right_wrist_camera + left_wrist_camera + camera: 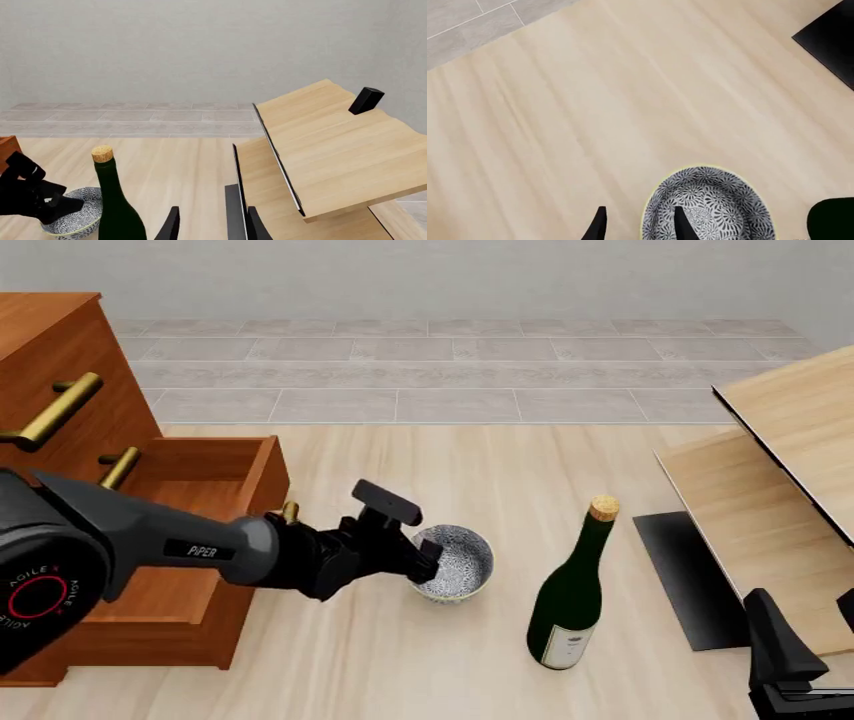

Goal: Put the bowl on top of the cabinet.

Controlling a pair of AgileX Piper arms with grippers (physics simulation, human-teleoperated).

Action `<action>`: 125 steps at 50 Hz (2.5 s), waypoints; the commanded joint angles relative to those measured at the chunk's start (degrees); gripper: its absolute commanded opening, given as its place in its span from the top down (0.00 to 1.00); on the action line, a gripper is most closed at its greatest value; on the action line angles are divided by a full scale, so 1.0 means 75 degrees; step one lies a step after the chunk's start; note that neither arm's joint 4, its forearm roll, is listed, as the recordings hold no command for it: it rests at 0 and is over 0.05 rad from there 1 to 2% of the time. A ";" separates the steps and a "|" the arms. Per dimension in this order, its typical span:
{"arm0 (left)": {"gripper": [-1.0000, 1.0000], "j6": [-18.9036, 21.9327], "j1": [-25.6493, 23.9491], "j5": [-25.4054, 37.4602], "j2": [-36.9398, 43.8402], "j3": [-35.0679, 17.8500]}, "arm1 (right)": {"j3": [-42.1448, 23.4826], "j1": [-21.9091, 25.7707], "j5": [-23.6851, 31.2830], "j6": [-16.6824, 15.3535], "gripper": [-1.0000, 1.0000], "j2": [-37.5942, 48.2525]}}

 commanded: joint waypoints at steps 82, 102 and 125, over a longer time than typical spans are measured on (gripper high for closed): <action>1.00 -0.1481 0.2828 0.3621 -0.9101 0.0864 | 0.0000 -0.0001 0.0000 0.0002 0.00 -0.0001; 1.00 -0.2391 0.4086 0.4509 -0.9328 -0.0210 | 0.0000 0.0000 0.0000 0.0000 0.00 -0.0001; 1.00 -0.3577 0.5857 0.5040 -0.9761 -0.1187 | 0.0000 0.0000 0.0000 0.0000 0.00 -0.0001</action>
